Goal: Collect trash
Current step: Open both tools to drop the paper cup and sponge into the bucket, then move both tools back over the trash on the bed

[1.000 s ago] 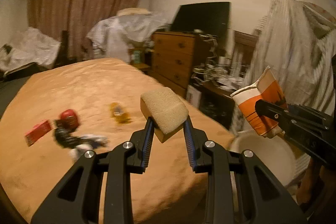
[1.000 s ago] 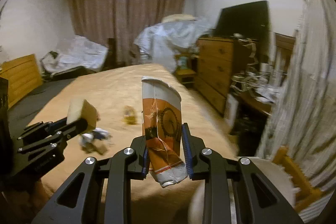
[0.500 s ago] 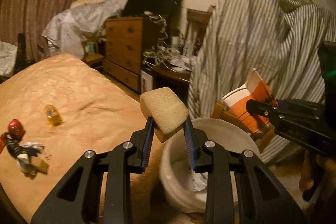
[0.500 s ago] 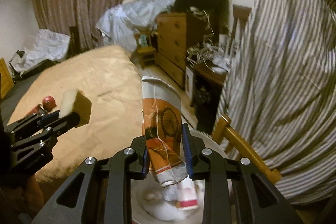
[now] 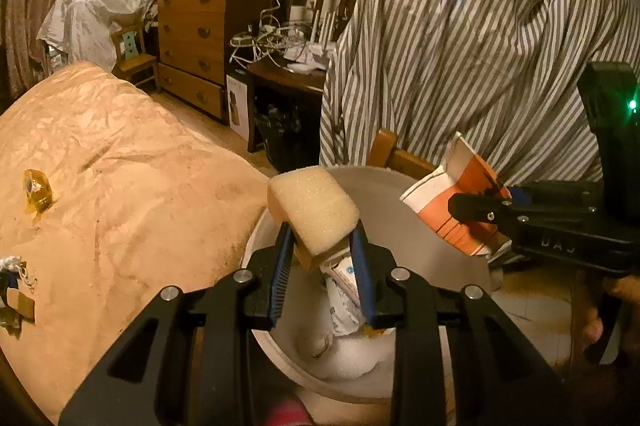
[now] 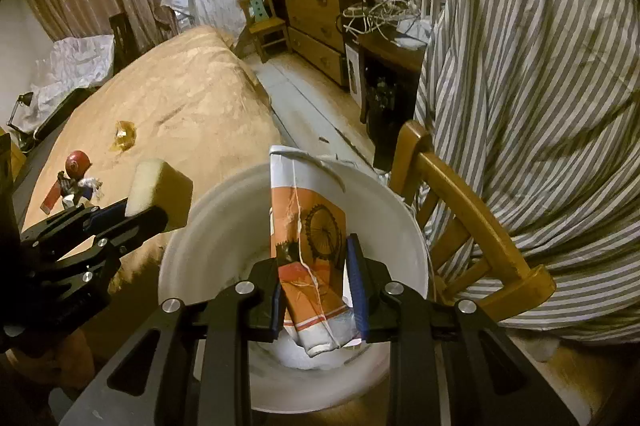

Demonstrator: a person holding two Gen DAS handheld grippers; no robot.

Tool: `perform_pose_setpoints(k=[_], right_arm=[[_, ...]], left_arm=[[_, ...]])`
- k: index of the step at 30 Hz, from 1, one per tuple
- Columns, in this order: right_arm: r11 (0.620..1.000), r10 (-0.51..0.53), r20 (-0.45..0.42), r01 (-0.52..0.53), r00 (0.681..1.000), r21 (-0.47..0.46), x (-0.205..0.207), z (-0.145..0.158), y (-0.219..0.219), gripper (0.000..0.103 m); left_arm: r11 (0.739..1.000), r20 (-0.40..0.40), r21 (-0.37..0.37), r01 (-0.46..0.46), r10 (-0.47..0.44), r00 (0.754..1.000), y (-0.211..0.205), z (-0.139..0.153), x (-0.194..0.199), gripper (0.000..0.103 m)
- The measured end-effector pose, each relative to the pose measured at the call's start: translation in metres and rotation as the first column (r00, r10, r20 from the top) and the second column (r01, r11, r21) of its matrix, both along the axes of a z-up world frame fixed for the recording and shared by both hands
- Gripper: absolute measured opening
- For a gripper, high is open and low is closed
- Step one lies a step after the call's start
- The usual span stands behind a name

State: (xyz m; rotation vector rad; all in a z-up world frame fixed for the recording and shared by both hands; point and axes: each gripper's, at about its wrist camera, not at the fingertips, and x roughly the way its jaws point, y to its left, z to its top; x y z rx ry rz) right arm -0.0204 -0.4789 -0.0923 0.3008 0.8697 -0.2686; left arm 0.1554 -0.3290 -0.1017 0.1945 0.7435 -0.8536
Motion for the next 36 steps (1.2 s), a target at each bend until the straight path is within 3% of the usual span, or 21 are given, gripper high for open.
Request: perform_pose_setpoints(k=[10, 11, 12, 13, 14, 28, 36], right_arm=[[1.000, 0.003, 0.003, -0.003, 1.000, -0.005, 0.000, -0.007, 0.006, 0.028], [1.000, 0.002, 0.008, -0.002, 1.000, -0.001, -0.001, -0.005, 0.008, 0.036], [1.000, 0.000, 0.010, 0.000, 1.000, 0.011, -0.001, -0.005, 0.007, 0.055], [1.000, -0.004, 0.018, 0.004, 1.000, 0.021, -0.002, -0.004, 0.006, 0.061], [1.000, -0.016, 0.030, 0.016, 0.999, 0.017, -0.004, -0.003, 0.005, 0.062], [0.999, -0.022, 0.068, 0.020, 0.997, 0.026, -0.012, 0.006, 0.007, 0.062], [1.000, 0.027, 0.149, -0.027, 0.988, -0.002, -0.012, 0.030, 0.032, 0.062]], left_arm=[[1.000, -0.004, 0.009, 0.005, -0.005, 1.000, -0.006, -0.001, 0.000, 0.030], [1.000, -0.010, 0.016, 0.012, -0.011, 1.000, -0.007, -0.003, 0.001, 0.043], [1.000, -0.016, 0.023, 0.019, -0.018, 1.000, -0.007, -0.004, 0.001, 0.056], [0.999, -0.011, 0.032, 0.015, -0.015, 1.000, -0.007, -0.005, 0.001, 0.078], [0.999, 0.003, 0.035, 0.009, -0.009, 1.000, -0.006, -0.006, 0.001, 0.081], [0.999, 0.007, 0.045, 0.005, -0.005, 1.000, 0.000, -0.011, 0.000, 0.080], [0.999, 0.007, 0.029, -0.042, 0.042, 0.999, 0.036, -0.006, 0.006, 0.080]])
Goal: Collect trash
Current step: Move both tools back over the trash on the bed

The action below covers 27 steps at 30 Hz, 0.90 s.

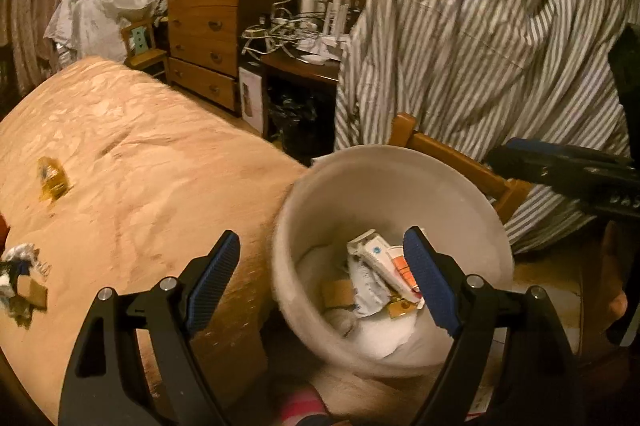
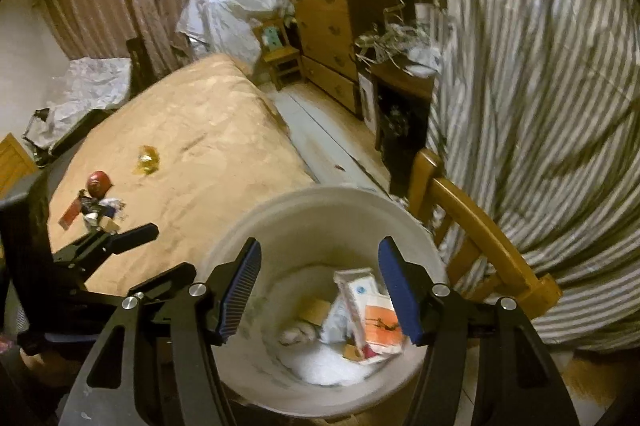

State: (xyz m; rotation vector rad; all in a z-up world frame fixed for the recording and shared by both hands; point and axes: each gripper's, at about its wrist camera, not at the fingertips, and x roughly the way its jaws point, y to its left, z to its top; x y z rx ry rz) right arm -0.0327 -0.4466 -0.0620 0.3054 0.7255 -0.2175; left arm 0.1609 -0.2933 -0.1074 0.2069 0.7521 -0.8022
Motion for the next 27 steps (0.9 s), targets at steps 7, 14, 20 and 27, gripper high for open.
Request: perform_pose_setpoints(k=[7, 14, 20, 27], right_arm=[[0.990, 0.139, 0.086, -0.138, 0.987, -0.009, 0.018, 0.016, 0.069, 0.068], [0.963, 0.268, 0.078, -0.270, 0.960, 0.017, 0.053, 0.010, 0.136, 0.072], [0.937, 0.346, 0.039, -0.348, 0.937, 0.037, 0.082, -0.009, 0.186, 0.073], [0.911, 0.410, -0.012, -0.408, 0.912, 0.068, 0.120, -0.036, 0.229, 0.073]], left_arm=[[0.990, -0.017, -0.013, -0.137, 0.137, 0.990, 0.077, -0.006, 0.026, 0.080], [0.947, -0.051, 0.010, -0.321, 0.321, 0.946, 0.167, -0.028, 0.073, 0.080], [0.886, -0.111, 0.013, -0.464, 0.463, 0.880, 0.242, -0.048, 0.126, 0.080], [0.788, -0.200, 0.000, -0.615, 0.603, 0.772, 0.328, -0.069, 0.171, 0.081]])
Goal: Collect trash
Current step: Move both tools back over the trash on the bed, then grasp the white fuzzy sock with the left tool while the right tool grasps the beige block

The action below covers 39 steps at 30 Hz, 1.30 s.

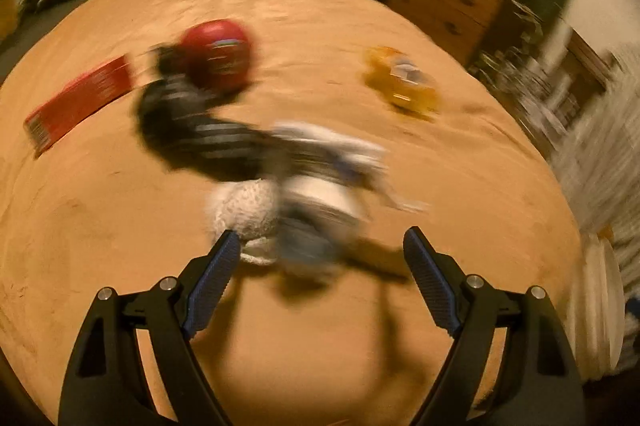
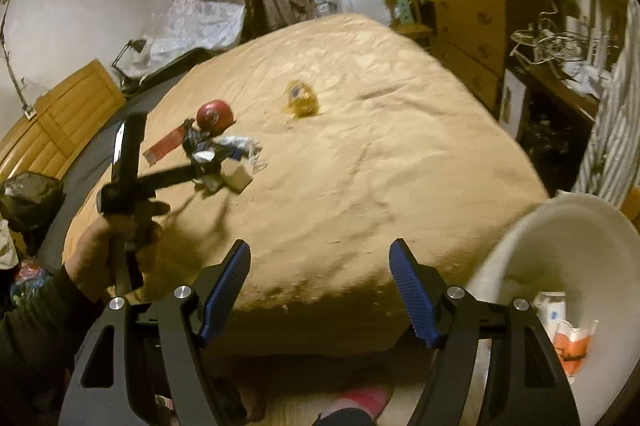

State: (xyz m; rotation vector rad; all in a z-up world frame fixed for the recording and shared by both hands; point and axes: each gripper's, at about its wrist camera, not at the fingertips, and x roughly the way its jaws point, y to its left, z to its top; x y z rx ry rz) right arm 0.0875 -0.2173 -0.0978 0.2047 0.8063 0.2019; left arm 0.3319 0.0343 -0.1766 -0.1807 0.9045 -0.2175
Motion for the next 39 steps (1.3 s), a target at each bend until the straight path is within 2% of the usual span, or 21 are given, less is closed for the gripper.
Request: perform_pose_setpoints(k=[2, 7, 9, 11, 15, 19, 23, 25, 27, 28, 32, 39], right_arm=[[1.000, 0.028, -0.010, -0.028, 1.000, 0.000, 0.012, -0.006, 0.010, 0.073], [0.993, 0.118, -0.031, -0.118, 0.993, 0.002, 0.050, -0.022, 0.044, 0.074], [0.985, 0.170, -0.042, -0.170, 0.985, -0.009, 0.070, -0.032, 0.066, 0.074], [0.977, 0.213, -0.055, -0.214, 0.976, -0.012, 0.088, -0.043, 0.084, 0.073], [0.954, 0.287, -0.071, -0.292, 0.955, -0.064, 0.125, -0.063, 0.122, 0.073], [0.932, 0.337, -0.064, -0.343, 0.939, -0.116, 0.155, -0.074, 0.148, 0.073], [0.903, 0.396, -0.045, -0.398, 0.917, -0.165, 0.175, -0.074, 0.162, 0.073], [0.888, 0.425, -0.050, -0.427, 0.904, -0.171, 0.187, -0.074, 0.167, 0.068], [0.876, 0.442, -0.059, -0.444, 0.895, -0.190, 0.191, -0.076, 0.170, 0.057], [0.869, 0.450, -0.068, -0.454, 0.890, -0.196, 0.197, -0.077, 0.172, 0.056], [0.859, 0.468, -0.067, -0.472, 0.881, -0.201, 0.206, -0.080, 0.173, 0.055], [0.832, 0.501, -0.087, -0.507, 0.861, -0.225, 0.221, -0.090, 0.189, 0.053]], left_arm=[[0.998, -0.012, -0.034, -0.058, 0.058, 0.998, 0.030, -0.002, 0.000, 0.081], [0.985, -0.034, -0.006, -0.170, 0.170, 0.985, 0.089, -0.014, -0.011, 0.081], [0.983, -0.042, 0.021, -0.183, 0.184, 0.982, 0.105, -0.019, -0.019, 0.081], [0.988, -0.035, 0.024, -0.153, 0.154, 0.987, 0.112, -0.019, -0.026, 0.082], [0.995, -0.011, 0.083, -0.057, 0.058, 0.998, 0.106, -0.013, -0.035, 0.082], [0.998, 0.009, 0.059, -0.022, 0.021, 1.000, 0.107, -0.006, -0.041, 0.082], [0.997, 0.040, 0.074, 0.004, -0.007, 0.999, 0.100, -0.001, -0.038, 0.082], [0.996, 0.037, 0.088, 0.026, -0.030, 0.999, 0.091, -0.005, -0.033, 0.082], [0.994, 0.022, 0.100, 0.037, -0.039, 0.999, 0.084, -0.011, -0.025, 0.082], [0.994, 0.013, 0.099, 0.039, -0.040, 0.999, 0.082, -0.014, -0.021, 0.082], [0.994, -0.014, 0.097, 0.051, -0.050, 0.999, 0.080, -0.023, -0.013, 0.074], [0.993, -0.014, 0.103, 0.051, -0.050, 0.999, 0.077, -0.024, -0.001, 0.058]])
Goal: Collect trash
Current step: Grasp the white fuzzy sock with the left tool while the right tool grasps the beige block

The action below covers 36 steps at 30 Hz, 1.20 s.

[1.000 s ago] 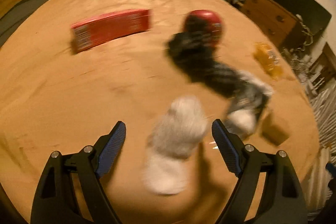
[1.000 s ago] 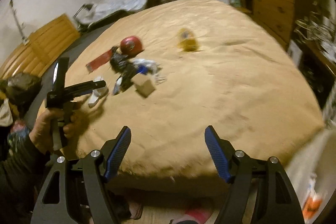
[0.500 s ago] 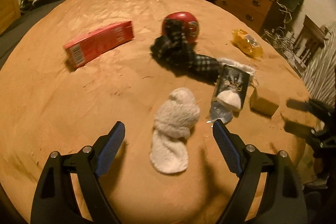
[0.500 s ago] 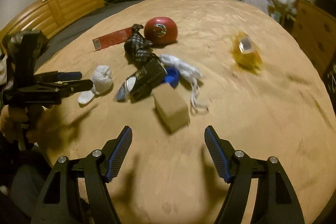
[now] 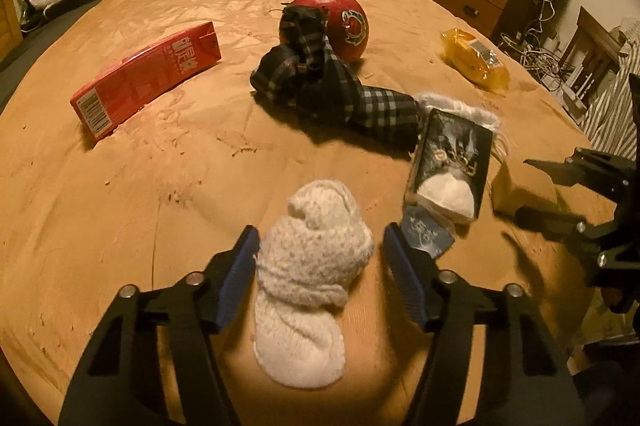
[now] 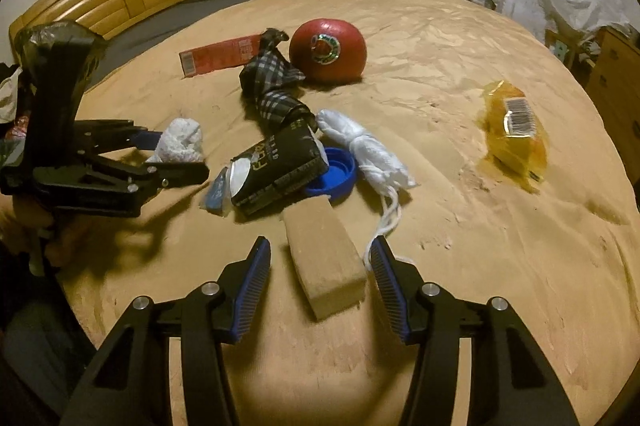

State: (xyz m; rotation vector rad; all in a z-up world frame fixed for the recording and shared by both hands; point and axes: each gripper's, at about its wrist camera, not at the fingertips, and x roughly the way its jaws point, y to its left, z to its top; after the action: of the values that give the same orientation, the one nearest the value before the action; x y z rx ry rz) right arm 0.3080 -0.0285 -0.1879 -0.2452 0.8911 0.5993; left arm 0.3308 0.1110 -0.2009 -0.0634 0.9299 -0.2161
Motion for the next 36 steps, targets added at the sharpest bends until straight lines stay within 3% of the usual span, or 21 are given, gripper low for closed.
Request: perform_pose_setpoints(k=[6, 17, 19, 20, 21, 25, 32, 36], right_arm=[[1.000, -0.007, 0.000, 0.007, 1.000, -0.027, 0.000, -0.008, 0.007, 0.036], [0.997, -0.069, -0.049, 0.071, 0.996, 0.035, -0.063, -0.012, -0.010, 0.033], [0.995, -0.097, -0.025, 0.097, 0.995, 0.029, -0.074, -0.011, -0.014, 0.041], [0.993, -0.110, -0.015, 0.110, 0.994, 0.031, -0.078, -0.010, -0.016, 0.058], [0.991, -0.126, 0.001, 0.126, 0.992, 0.048, -0.084, -0.006, -0.022, 0.062], [0.987, -0.145, 0.063, 0.140, 0.987, 0.084, -0.105, 0.015, -0.038, 0.062], [0.998, -0.056, 0.065, 0.055, 0.996, 0.011, -0.100, 0.012, -0.017, 0.039], [0.998, -0.058, 0.048, 0.058, 0.997, -0.013, -0.090, 0.002, -0.011, 0.037]], left_arm=[[1.000, 0.009, 0.020, -0.013, 0.013, 1.000, -0.004, -0.001, 0.001, 0.048], [1.000, 0.016, 0.001, -0.027, 0.027, 1.000, -0.005, -0.002, -0.020, 0.045], [1.000, 0.018, 0.004, -0.028, 0.028, 0.999, -0.006, -0.002, -0.022, 0.045], [1.000, 0.020, 0.007, -0.028, 0.027, 0.999, -0.007, -0.003, -0.023, 0.045], [1.000, 0.021, 0.007, -0.028, 0.028, 0.999, -0.007, -0.003, -0.023, 0.045], [0.999, 0.029, 0.013, -0.032, 0.031, 0.999, -0.009, -0.004, -0.024, 0.045], [0.999, 0.036, 0.019, -0.035, 0.034, 0.999, -0.011, -0.005, -0.025, 0.046], [0.999, 0.040, 0.030, -0.035, 0.034, 0.999, -0.012, -0.006, -0.025, 0.046]])
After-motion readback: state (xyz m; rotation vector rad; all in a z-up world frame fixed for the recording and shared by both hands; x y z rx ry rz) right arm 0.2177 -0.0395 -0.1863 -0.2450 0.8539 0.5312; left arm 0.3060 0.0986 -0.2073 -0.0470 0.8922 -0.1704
